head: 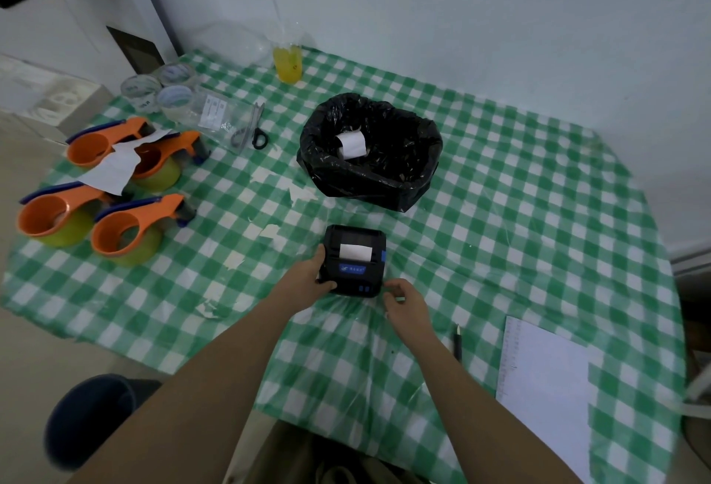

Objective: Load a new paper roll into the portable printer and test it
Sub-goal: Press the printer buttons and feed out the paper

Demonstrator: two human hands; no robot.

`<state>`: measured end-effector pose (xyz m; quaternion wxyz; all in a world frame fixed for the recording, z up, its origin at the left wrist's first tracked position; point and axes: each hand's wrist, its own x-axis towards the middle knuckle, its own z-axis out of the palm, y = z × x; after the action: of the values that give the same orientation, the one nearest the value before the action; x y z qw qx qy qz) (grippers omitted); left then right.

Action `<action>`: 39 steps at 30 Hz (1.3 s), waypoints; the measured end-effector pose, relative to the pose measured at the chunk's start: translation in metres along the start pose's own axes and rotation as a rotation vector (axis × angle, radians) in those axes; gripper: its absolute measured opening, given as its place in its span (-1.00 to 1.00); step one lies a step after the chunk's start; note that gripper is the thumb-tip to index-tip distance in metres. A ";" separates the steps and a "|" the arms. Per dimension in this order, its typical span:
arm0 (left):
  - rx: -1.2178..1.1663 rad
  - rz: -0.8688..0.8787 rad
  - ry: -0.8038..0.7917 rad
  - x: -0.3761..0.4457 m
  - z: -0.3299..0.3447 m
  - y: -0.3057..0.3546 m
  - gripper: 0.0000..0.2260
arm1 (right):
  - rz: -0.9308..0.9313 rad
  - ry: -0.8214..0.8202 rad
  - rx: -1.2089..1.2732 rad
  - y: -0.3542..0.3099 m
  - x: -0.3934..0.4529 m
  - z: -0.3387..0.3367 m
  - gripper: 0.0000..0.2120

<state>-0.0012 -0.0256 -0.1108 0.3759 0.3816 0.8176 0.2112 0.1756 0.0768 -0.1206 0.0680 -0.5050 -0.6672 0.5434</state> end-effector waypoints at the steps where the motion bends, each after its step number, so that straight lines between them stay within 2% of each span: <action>1: 0.000 0.001 0.001 0.000 0.000 0.000 -0.23 | -0.001 -0.001 -0.001 0.000 0.000 0.000 -0.83; 17: 0.001 -0.008 -0.025 -0.004 -0.004 0.006 -0.24 | -0.014 0.051 -0.046 -0.008 -0.003 0.003 -0.81; 27: 0.100 -0.036 -0.046 -0.008 -0.005 0.017 -0.27 | 0.020 0.058 -0.142 -0.023 -0.007 0.005 -0.74; 39: -0.106 -0.028 -0.041 -0.015 -0.015 0.020 -0.27 | 0.066 0.054 -0.168 -0.028 -0.010 0.006 -0.71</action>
<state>0.0032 -0.0256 -0.0822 0.4155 0.3537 0.8026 0.2410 0.1597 0.0685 -0.0966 0.0255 -0.5450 -0.6914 0.4736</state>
